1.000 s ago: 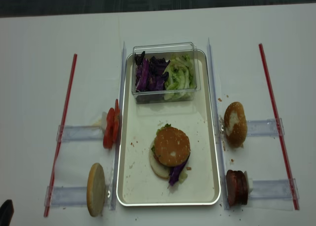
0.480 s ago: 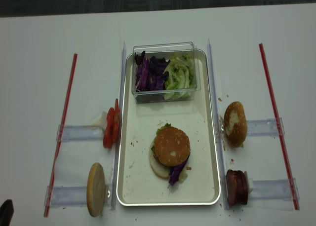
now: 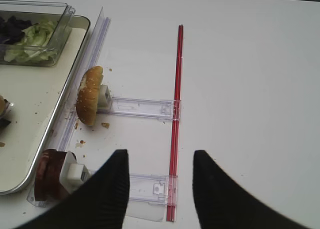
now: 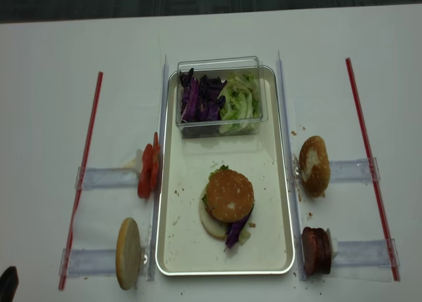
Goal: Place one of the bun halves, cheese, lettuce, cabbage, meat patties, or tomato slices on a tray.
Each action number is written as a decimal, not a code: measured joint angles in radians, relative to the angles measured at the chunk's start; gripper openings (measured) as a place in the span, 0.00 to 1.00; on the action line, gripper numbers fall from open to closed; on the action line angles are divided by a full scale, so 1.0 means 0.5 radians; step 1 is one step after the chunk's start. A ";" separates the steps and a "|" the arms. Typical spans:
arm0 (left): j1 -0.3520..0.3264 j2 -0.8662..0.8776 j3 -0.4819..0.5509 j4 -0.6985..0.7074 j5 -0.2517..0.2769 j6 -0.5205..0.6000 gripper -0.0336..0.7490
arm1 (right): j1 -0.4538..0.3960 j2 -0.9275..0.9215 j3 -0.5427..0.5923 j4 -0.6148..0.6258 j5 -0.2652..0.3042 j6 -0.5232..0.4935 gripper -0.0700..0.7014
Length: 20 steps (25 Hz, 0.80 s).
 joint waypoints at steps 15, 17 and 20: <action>0.000 0.000 0.000 0.000 0.000 0.000 0.58 | 0.000 0.000 0.000 0.000 -0.003 0.000 0.51; 0.000 0.000 0.000 0.000 0.000 0.000 0.58 | 0.000 0.000 0.000 0.000 -0.003 0.000 0.51; 0.000 0.000 0.000 0.000 0.000 0.000 0.58 | 0.000 0.000 0.000 0.000 -0.003 0.000 0.51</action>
